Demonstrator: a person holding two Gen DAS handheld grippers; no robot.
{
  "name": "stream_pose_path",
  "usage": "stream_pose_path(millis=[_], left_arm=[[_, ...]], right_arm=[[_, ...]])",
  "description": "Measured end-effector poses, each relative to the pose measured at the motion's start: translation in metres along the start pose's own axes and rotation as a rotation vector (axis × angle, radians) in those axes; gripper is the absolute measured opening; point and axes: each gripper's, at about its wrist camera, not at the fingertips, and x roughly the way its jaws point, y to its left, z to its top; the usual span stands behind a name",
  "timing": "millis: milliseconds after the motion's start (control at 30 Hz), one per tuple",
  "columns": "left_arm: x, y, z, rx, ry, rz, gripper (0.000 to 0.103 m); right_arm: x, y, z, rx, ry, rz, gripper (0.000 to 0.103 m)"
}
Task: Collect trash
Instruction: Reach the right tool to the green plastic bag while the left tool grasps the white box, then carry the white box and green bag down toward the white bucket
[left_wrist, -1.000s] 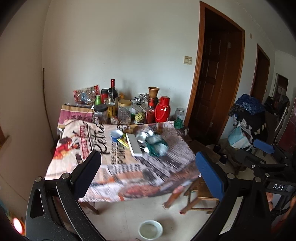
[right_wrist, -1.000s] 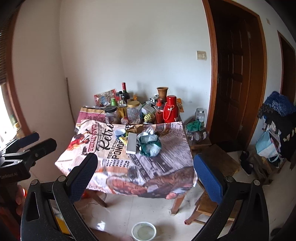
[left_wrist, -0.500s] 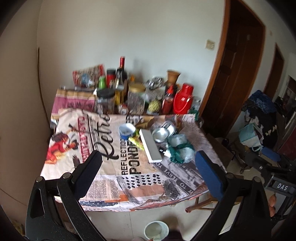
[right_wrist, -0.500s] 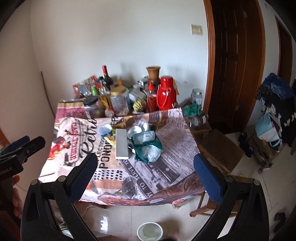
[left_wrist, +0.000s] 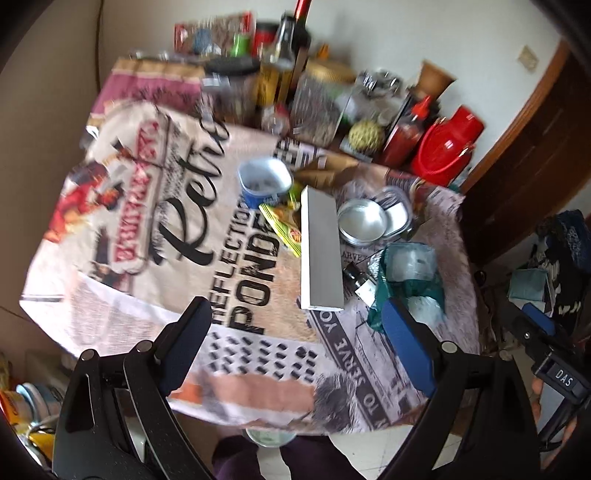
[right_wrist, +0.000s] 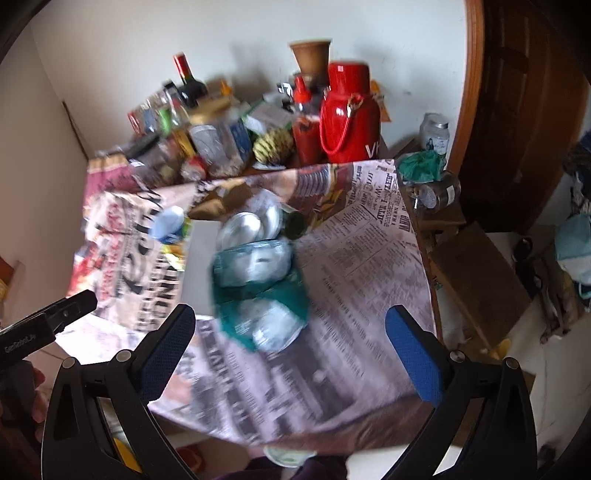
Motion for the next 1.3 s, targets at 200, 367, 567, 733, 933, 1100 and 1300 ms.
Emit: stream_pose_path(millis=[200,367,567,733,933,1100,1300], left_arm=[[0.066,-0.008,0.001,-0.054,0.087,-0.002,0.082],[0.106,-0.009,-0.004,-0.110,0.154,-0.023,0.081],[0.130,-0.013,-0.004,-0.141,0.185,-0.063,0.076],[0.138,-0.018,-0.001,-0.124,0.172,-0.065,0.068],[0.141,-0.021,0.003,-0.107,0.161,-0.094,0.042],[0.126,-0.019,0.008,-0.101,0.134,-0.134,0.022],[0.097,-0.025,0.010,-0.039,0.089,-0.134,0.016]], right_arm=[[0.059,-0.015,0.011,0.037,0.130,0.121,0.101],[0.094,-0.022,0.006,0.122,0.217,0.228,0.100],[0.111,-0.029,0.004,0.140,0.280,0.286,0.080],[0.112,-0.029,0.005,0.142,0.289,0.363,0.051],[0.100,-0.019,0.007,0.059,0.242,0.326,0.033],[0.088,-0.011,0.012,0.016,0.202,0.316,0.026],[0.064,-0.006,0.020,0.007,0.128,0.297,0.024]])
